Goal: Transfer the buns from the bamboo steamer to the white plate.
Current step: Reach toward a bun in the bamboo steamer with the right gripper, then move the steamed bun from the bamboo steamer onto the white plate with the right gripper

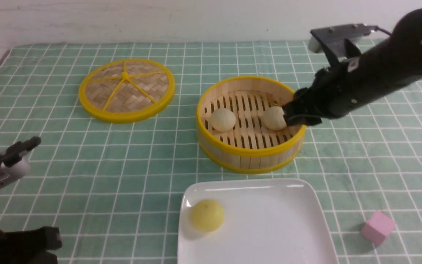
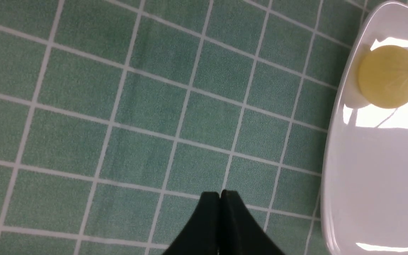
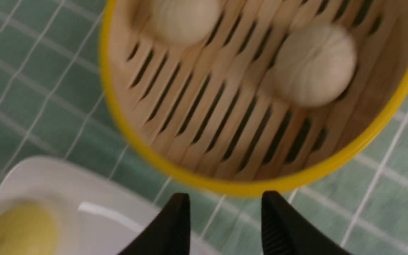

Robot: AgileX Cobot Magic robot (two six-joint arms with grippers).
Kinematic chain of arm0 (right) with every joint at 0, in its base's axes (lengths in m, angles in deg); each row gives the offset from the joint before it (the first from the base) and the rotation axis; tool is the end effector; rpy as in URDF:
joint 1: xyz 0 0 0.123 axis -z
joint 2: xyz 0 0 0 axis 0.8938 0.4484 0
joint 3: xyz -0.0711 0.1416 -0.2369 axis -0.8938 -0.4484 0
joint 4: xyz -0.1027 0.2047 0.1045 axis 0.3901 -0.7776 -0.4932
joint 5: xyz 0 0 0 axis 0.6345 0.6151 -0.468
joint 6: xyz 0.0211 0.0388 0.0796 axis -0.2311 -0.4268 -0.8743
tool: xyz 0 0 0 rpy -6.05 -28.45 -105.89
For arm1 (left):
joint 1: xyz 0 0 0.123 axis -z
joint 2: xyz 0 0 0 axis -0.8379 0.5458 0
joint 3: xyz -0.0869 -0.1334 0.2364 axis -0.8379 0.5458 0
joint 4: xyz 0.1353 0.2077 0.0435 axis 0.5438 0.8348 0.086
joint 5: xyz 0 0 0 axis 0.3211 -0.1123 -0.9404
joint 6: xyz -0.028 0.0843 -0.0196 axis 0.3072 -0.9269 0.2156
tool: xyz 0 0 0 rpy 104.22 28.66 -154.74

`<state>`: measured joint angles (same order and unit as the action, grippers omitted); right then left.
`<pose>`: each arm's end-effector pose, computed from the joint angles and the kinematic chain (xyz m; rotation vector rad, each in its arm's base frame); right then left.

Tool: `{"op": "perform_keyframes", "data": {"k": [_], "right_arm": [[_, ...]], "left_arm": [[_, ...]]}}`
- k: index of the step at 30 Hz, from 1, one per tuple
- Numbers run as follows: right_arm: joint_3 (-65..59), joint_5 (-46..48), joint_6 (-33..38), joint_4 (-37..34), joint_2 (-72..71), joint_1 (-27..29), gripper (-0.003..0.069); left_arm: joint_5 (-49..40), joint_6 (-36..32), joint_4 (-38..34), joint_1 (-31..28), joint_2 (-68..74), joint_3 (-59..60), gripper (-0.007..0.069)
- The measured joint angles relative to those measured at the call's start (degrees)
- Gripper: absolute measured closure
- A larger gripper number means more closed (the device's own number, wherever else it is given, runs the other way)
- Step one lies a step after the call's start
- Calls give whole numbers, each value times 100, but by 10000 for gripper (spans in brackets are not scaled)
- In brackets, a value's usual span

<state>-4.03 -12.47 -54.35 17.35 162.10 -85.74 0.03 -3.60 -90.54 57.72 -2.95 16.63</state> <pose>0.3491 0.1586 0.2816 -0.4775 2.4203 0.3821 0.1220 -0.0266 0.2580 -0.3982 2.6288 -0.5008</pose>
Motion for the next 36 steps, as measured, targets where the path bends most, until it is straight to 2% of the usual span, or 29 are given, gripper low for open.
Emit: {"op": "perform_keyframes", "data": {"k": [3,9,15,16,19,21,22,27,28,29,30,33,36], "right_arm": [[317,-644,-164,537,523,-2,288],[436,-1522,-181,712,1249,-2,281],[436,-1973,-183,785,1837,-2,358],[443,-1980,-183,799,1884,-2,402],[481,-1880,-188,818,1833,-2,513],[481,-1499,-188,818,1581,-2,621],[475,-1293,-188,822,1417,-2,637],[456,-156,-188,707,316,-7,638],[372,458,-188,439,-263,-7,638],[326,526,-188,396,-324,-7,638],[-44,1089,-214,-133,-865,-22,637],[-646,1280,-196,-616,-1184,-108,637],[-2026,611,-76,-1119,-1273,-497,629]], "left_arm": [[38,0,6,0,0,0,605],[104,0,11,0,0,0,601],[166,0,11,0,0,0,594],[186,0,11,0,0,0,592],[238,0,11,0,0,0,589],[274,0,11,0,0,0,586],[274,0,11,0,0,0,585],[274,0,12,0,0,0,580],[291,0,17,0,0,0,577],[291,0,17,0,0,0,577],[291,0,17,0,0,0,574],[293,0,17,0,0,0,572],[293,0,12,0,0,0,565]]}}
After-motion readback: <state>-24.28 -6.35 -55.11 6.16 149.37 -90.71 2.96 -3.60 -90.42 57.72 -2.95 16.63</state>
